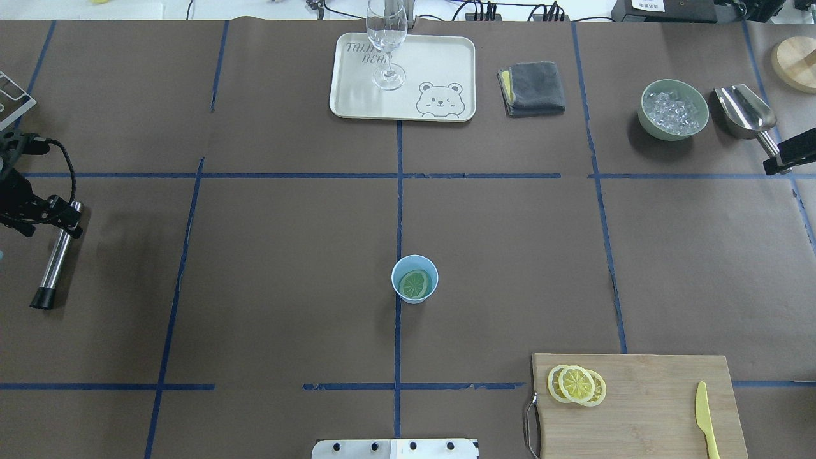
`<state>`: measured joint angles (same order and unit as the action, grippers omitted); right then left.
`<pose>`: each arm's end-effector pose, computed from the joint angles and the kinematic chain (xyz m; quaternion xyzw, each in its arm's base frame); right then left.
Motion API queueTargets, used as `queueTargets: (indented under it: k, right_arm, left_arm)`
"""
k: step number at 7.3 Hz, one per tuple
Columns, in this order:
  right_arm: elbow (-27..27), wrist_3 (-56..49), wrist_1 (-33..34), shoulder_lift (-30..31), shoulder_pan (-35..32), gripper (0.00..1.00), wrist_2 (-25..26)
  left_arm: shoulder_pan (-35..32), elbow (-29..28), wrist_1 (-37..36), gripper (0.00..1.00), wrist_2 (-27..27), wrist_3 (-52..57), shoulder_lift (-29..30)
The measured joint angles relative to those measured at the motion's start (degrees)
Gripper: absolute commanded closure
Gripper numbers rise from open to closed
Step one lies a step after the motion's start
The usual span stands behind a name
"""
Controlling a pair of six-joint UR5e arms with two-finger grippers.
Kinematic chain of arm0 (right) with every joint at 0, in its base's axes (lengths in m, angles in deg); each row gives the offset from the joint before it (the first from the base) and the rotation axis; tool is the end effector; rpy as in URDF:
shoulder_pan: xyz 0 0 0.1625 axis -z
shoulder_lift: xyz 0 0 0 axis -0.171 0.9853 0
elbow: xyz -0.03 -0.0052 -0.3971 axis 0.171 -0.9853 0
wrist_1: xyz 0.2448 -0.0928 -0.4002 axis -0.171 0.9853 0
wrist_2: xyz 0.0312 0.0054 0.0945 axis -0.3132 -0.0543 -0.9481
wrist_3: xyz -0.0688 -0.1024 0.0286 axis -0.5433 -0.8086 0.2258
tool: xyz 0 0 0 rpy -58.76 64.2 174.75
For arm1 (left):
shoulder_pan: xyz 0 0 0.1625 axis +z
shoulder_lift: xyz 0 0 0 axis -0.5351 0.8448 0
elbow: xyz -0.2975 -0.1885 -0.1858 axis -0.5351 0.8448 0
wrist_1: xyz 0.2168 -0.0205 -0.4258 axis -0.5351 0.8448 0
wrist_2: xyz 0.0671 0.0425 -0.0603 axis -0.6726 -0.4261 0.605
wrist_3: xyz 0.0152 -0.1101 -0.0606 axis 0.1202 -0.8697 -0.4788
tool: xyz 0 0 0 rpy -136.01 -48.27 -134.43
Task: Squeeze lemon into cup
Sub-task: 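Grasp the metal muddler stick with the left gripper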
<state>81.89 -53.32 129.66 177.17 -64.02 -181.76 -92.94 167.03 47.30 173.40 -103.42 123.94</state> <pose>-0.1093 -0.5269 0.4066 0.0529 -0.4350 -0.0015 0.8989 0.2687 -0.5615 0.6243 -0.0793 0.4020 0.0638 0.9100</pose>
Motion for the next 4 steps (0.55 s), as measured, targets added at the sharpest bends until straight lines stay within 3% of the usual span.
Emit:
queueTargets:
  k: [2, 4]
  right_arm:
    - [-0.04, -0.06, -0.01, 0.03, -0.18, 0.0, -0.23]
    - [-0.07, -0.07, 0.04, 0.02, -0.25, 0.0, -0.26]
  left_arm:
    - [0.4, -0.02, 0.16, 0.29, 0.18, -0.12, -0.06]
    - [0.57, -0.22, 0.16, 0.38, 0.14, -0.13, -0.07]
